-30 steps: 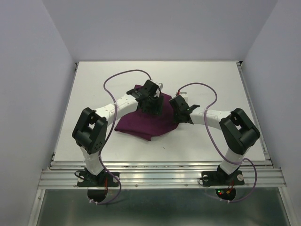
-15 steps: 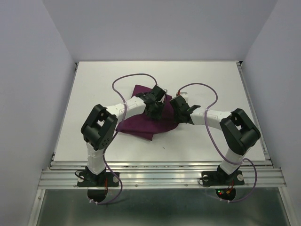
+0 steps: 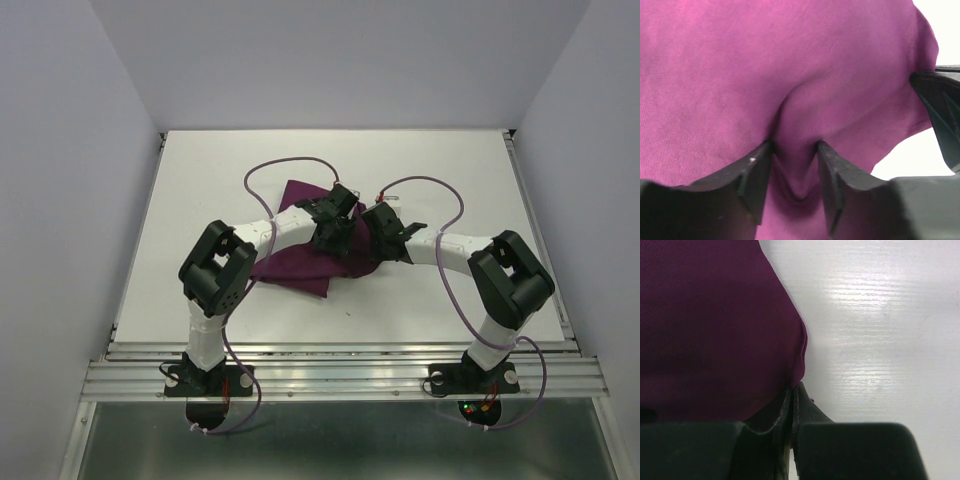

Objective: Prepare the surgical pack
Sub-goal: Pack the surgical kit at the center of the board.

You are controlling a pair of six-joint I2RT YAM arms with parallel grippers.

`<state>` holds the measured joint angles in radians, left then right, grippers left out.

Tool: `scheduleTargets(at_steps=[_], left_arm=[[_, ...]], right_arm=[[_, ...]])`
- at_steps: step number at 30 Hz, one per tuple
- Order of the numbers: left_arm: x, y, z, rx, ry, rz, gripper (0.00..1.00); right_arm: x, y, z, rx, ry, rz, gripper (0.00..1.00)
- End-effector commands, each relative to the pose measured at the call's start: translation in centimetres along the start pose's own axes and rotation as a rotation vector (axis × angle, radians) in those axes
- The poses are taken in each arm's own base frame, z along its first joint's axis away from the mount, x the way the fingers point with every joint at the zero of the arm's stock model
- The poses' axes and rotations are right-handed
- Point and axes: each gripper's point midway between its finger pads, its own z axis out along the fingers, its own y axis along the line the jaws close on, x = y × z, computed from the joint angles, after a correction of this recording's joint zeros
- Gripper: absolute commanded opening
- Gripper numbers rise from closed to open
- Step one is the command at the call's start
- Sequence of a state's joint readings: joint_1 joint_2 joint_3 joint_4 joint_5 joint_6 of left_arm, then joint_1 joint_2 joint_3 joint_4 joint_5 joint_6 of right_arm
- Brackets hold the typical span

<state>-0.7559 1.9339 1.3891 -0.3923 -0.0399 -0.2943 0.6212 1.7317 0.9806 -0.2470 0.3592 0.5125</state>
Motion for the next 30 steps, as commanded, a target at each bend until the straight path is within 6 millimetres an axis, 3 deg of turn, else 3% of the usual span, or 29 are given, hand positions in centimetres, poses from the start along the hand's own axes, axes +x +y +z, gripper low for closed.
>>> scheduleTargets(at_steps=[1, 5, 8, 9, 12, 15, 18, 19, 20, 26, 27, 28, 30], left_arm=[[1.9, 1.6, 1.5, -0.087, 0.059, 0.022, 0.58], [2.3, 2.1, 1.8, -0.11, 0.07, 0.034, 0.59], [2.7, 2.2, 2.1, -0.108, 0.082, 0.038, 0.48], [2.7, 2.1, 2.3, -0.105, 0.083, 0.038, 0.41], [3.1, 2.1, 2.6, -0.105, 0.099, 0.039, 0.0], [3.4, 2.1, 2.8, -0.105, 0.119, 0.038, 0.0], [2.4, 1.6, 1.7, -0.083, 0.085, 0.035, 0.0], [2.0, 1.4, 1.3, -0.072, 0.073, 0.031, 0.0], [1.3, 1.1, 0.5, -0.057, 0.051, 0.03, 0.0], [-0.6, -0.3, -1.7, 0.02, -0.006, 0.03, 0.0], [-0.9, -0.6, -2.3, 0.04, -0.019, 0.027, 0.0], [-1.1, -0.7, -2.5, 0.046, -0.027, 0.027, 0.0], [-1.7, -0.8, -3.3, 0.054, -0.051, 0.022, 0.0]], right_arm=[[0.3, -1.7, -0.6, 0.05, 0.016, -0.01, 0.01], [0.7, -1.9, -0.5, 0.052, 0.023, -0.009, 0.01], [0.9, -2.0, -0.6, 0.053, 0.024, -0.006, 0.01], [0.7, -2.2, -0.5, 0.058, 0.023, 0.003, 0.01], [0.6, -2.2, -0.6, 0.054, 0.02, 0.005, 0.01], [0.8, -2.2, -0.7, 0.054, 0.025, 0.006, 0.01], [1.3, -2.7, -0.4, 0.063, 0.04, 0.025, 0.03], [1.8, -2.9, -0.3, 0.066, 0.049, 0.024, 0.06], [1.9, -2.9, -0.3, 0.068, 0.051, 0.029, 0.17], [2.5, -3.2, -0.5, 0.067, 0.061, 0.035, 0.43], [1.6, -3.0, -0.8, 0.04, 0.055, 0.07, 0.51], [1.3, -3.3, -1.0, 0.044, 0.051, 0.08, 0.51], [-0.2, -1.8, -1.9, -0.041, 0.043, 0.118, 0.54]])
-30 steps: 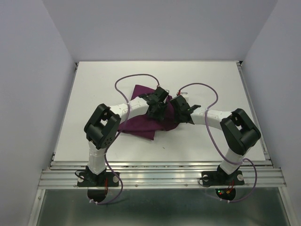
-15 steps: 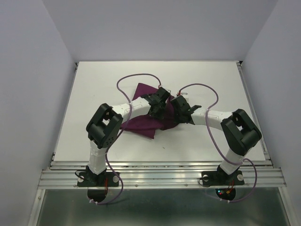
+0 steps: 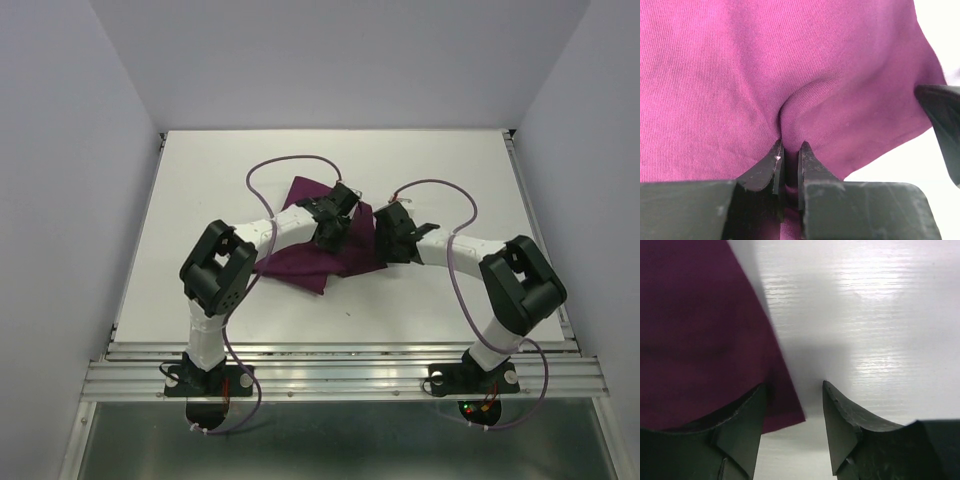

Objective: Prepare the surgical pack
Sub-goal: Pack the surgical kit at the center of the board.

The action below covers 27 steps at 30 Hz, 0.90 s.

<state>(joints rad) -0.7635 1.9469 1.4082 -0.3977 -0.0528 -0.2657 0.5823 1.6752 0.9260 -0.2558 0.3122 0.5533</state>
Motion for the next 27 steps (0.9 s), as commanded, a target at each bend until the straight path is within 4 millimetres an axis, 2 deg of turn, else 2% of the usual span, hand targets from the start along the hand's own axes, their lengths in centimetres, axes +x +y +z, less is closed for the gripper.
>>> scheduleTargets(at_steps=[1, 4, 5, 6, 7, 8, 9, 10, 12, 17, 19, 21, 23, 25, 27], left_arm=[[-1.3, -1.2, -3.7, 0.1, -0.04, -0.014, 0.0], [-1.9, -1.6, -4.6, 0.132, -0.06, -0.015, 0.0], [-2.1, -1.7, -4.9, 0.139, -0.069, -0.015, 0.0], [-2.1, -1.7, -5.0, 0.144, -0.068, -0.016, 0.0], [-2.1, -1.7, -4.9, 0.146, -0.067, -0.017, 0.0], [-2.2, -1.8, -5.1, 0.149, -0.071, -0.017, 0.0], [-2.2, -1.8, -5.1, 0.153, -0.072, -0.022, 0.0], [-2.2, -1.9, -5.2, 0.159, -0.073, -0.023, 0.0], [-2.2, -1.9, -5.3, 0.166, -0.077, -0.027, 0.0], [-2.2, -1.9, -5.4, 0.173, -0.081, -0.032, 0.0], [-2.4, -2.1, -5.6, 0.186, -0.088, -0.031, 0.0], [-2.5, -2.2, -5.9, 0.196, -0.095, -0.034, 0.0], [-2.7, -2.3, -6.2, 0.202, -0.105, -0.037, 0.0], [-2.9, -2.3, -6.7, 0.212, -0.119, -0.042, 0.0], [-3.0, -2.2, -7.0, 0.218, -0.13, -0.047, 0.0]], right_arm=[[-2.0, 0.4, -2.1, -0.065, -0.007, 0.06, 0.55], [-4.9, 2.4, -3.4, -0.133, -0.056, 0.081, 0.54], [-6.3, 3.2, -3.9, -0.159, -0.079, 0.09, 0.5], [-6.0, 3.3, -3.6, -0.16, -0.068, 0.088, 0.46], [-7.1, 4.0, -3.9, -0.18, -0.083, 0.093, 0.39], [-7.1, 4.5, -3.4, -0.188, -0.07, 0.09, 0.34], [-7.3, 5.0, -3.2, -0.2, -0.069, 0.093, 0.21], [-7.9, 6.0, -3.4, -0.237, -0.069, 0.101, 0.16], [-7.9, 7.1, -2.8, -0.277, -0.051, 0.114, 0.07], [-9.3, 10.1, -2.1, -0.375, -0.044, 0.156, 0.03], [-9.0, 11.2, -0.9, -0.403, -0.018, 0.158, 0.03], [-8.8, 11.4, 0.8, -0.381, -0.008, 0.166, 0.02], [-9.1, 10.5, 2.2, -0.353, -0.001, 0.192, 0.01], [-8.8, 10.3, 2.6, -0.361, 0.02, 0.217, 0.01], [-8.8, 10.3, 2.1, -0.375, 0.012, 0.222, 0.01]])
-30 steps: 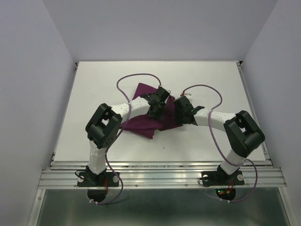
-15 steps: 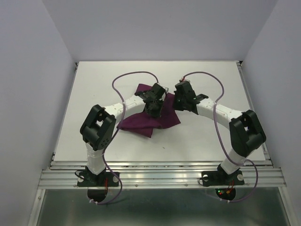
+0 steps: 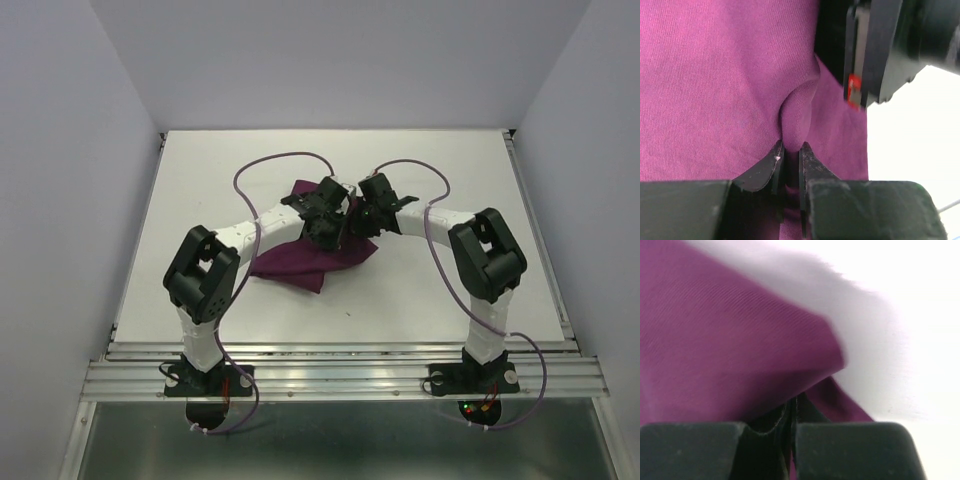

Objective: Prepare the surgical pack
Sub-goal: Pack the surgical kit at the center of the board.

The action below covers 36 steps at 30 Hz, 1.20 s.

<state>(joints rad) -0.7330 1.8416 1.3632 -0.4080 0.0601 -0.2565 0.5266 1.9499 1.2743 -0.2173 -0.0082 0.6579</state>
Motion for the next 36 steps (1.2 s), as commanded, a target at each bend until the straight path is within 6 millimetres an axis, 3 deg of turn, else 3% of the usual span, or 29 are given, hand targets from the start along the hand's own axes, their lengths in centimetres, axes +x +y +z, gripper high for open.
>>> scheduleTargets(at_steps=[1, 7, 11, 12, 18, 27, 30, 36], left_arm=[[-2.9, -2.2, -3.8, 0.119, -0.122, -0.027, 0.0], [-3.6, -2.0, -3.9, 0.135, -0.141, -0.055, 0.0], [-4.3, -1.7, -3.7, 0.137, -0.154, -0.08, 0.0], [-4.4, -1.7, -3.6, 0.137, -0.154, -0.083, 0.0], [-4.7, -1.8, -2.7, 0.151, -0.148, -0.104, 0.0], [-5.4, -2.2, -1.4, 0.172, -0.137, -0.116, 0.0], [-5.5, -2.3, -1.1, 0.175, -0.134, -0.116, 0.0], [-5.5, -2.5, -0.9, 0.183, -0.13, -0.114, 0.0]], right_arm=[[-3.0, 2.2, -1.8, -0.1, -0.082, 0.04, 0.01], [-2.9, 2.6, -5.4, -0.149, -0.111, 0.03, 0.01], [-1.1, 2.5, -8.1, -0.21, -0.098, 0.038, 0.01], [-0.5, 2.3, -7.9, -0.212, -0.08, 0.044, 0.01], [1.3, 4.1, -11.1, -0.347, -0.054, 0.045, 0.02], [5.5, 8.5, -12.6, -0.498, 0.045, -0.049, 0.02], [6.2, 9.5, -12.6, -0.544, 0.061, -0.1, 0.02], [9.7, 10.5, -11.9, -0.596, 0.15, -0.189, 0.01]])
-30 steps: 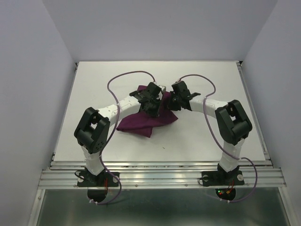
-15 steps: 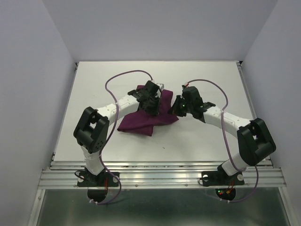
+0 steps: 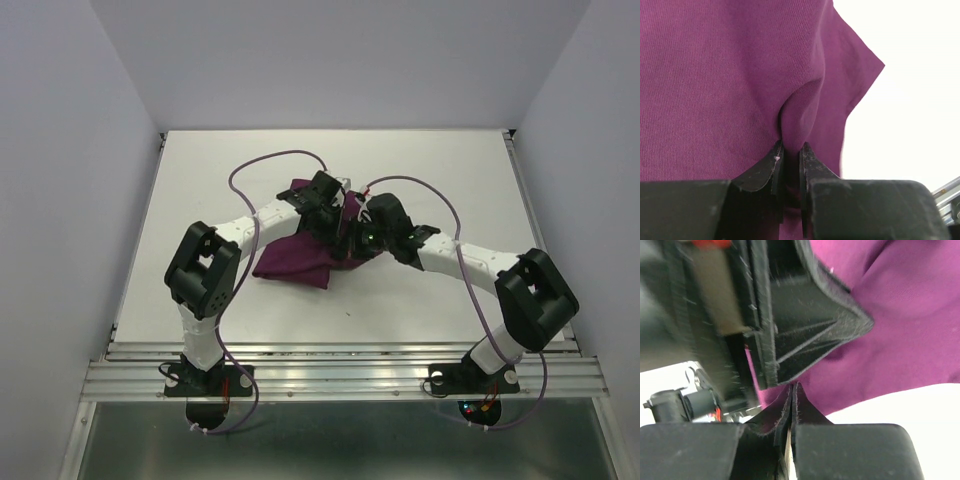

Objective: Prepare the surgical pack
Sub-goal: Pack the surgical kit at the center of the board.

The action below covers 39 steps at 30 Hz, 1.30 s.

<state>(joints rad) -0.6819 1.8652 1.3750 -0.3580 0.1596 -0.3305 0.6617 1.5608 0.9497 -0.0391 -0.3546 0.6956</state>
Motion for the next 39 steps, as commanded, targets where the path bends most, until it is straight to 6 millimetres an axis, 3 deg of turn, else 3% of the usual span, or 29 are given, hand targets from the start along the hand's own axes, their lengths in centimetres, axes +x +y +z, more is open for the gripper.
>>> scheduleTargets(at_steps=[1, 8, 16, 24, 29, 33, 36, 39], left_arm=[[-3.9, -2.9, -1.2, 0.108, -0.109, 0.001, 0.0], [-4.4, -3.1, -1.5, 0.119, -0.119, -0.003, 0.0], [-5.0, -3.4, -2.0, 0.137, -0.135, -0.011, 0.0], [-4.8, -2.8, -2.6, 0.131, -0.146, -0.014, 0.0], [-5.0, -2.4, -3.2, 0.127, -0.159, -0.018, 0.0], [-5.4, -2.1, -4.1, 0.129, -0.179, -0.021, 0.0], [-5.6, -1.9, -4.5, 0.13, -0.188, -0.023, 0.0], [-5.8, -1.8, -4.9, 0.133, -0.196, -0.02, 0.0]], right_arm=[[2.2, 2.0, 0.8, -0.107, 0.062, -0.087, 0.01], [4.4, 1.0, 0.9, -0.084, 0.116, -0.1, 0.01], [4.6, -1.1, 0.9, 0.023, 0.104, -0.086, 0.01], [-0.4, -5.3, -3.7, 0.181, -0.097, -0.034, 0.01], [-2.4, -8.4, -5.0, 0.273, -0.157, 0.026, 0.01], [-4.8, -9.7, -5.1, 0.314, -0.206, 0.084, 0.02], [-5.6, -11.1, -3.0, 0.338, -0.176, 0.125, 0.01], [-6.3, -10.6, -1.3, 0.294, -0.157, 0.134, 0.01]])
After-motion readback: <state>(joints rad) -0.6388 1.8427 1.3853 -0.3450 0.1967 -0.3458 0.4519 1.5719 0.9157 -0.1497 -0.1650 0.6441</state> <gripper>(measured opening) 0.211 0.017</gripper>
